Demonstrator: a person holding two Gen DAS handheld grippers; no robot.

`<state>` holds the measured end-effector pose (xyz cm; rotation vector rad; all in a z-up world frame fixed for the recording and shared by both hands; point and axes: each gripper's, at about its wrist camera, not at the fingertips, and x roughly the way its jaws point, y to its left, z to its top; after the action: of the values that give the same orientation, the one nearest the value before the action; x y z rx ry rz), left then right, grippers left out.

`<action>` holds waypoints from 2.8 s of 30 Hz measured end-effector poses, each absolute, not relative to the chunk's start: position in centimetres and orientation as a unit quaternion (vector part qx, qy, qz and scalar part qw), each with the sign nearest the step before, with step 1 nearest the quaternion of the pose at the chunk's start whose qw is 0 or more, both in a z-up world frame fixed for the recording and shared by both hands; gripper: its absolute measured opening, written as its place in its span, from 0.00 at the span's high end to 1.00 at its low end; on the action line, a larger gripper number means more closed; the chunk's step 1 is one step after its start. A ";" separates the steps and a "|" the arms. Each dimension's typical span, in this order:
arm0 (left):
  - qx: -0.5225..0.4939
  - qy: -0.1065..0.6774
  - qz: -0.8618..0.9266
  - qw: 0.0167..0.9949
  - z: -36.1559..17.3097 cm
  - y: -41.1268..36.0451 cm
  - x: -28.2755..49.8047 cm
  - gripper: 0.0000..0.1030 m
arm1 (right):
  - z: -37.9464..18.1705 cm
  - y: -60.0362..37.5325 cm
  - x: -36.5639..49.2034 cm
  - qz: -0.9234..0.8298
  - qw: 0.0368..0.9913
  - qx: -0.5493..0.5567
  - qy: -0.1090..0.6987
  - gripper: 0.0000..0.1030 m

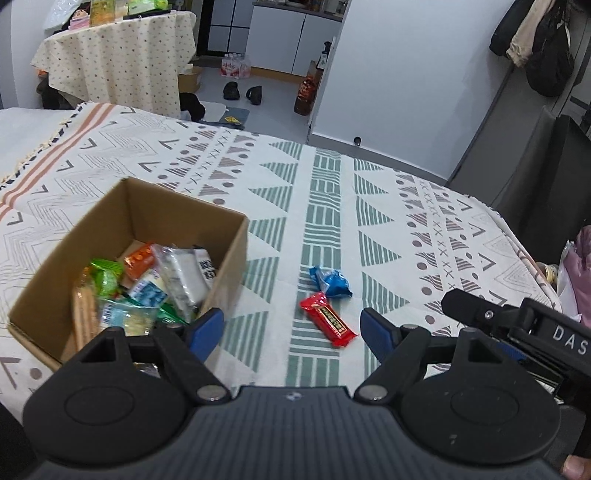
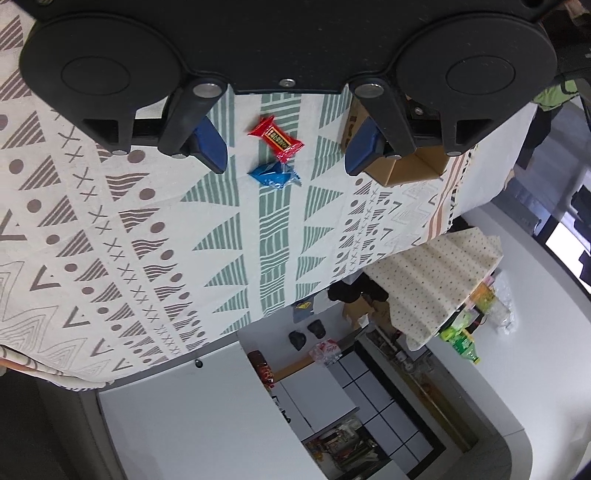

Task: Organize snacks
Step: 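Move both grippers toward the red candy bar and blue candy on the cover, then grasp the red candy bar with the left gripper while the right grasps the blue candy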

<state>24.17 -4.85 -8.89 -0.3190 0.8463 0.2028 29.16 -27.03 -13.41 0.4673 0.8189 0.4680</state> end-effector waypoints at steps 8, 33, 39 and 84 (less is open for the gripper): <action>-0.154 0.423 0.099 0.887 -10.7 -6.0 25.7 0.23 | -14.2 -27.3 29.6 0.218 0.861 0.227 0.399 0.32; -0.184 0.467 0.090 0.860 -17.1 -6.9 30.9 0.24 | -18.5 -27.4 32.8 0.184 0.842 0.223 0.455 0.35; -0.195 0.471 0.092 0.856 -18.5 -6.9 32.4 0.34 | -19.5 -27.3 33.4 0.177 0.838 0.224 0.464 0.35; -0.265 0.470 0.078 0.839 -20.7 -2.2 32.5 0.82 | -22.7 -16.4 38.9 0.228 0.833 0.115 0.491 0.73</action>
<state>32.46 -2.20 -20.68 -0.5604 0.9934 0.1643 38.88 -16.45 -22.65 0.2445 1.0403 0.4826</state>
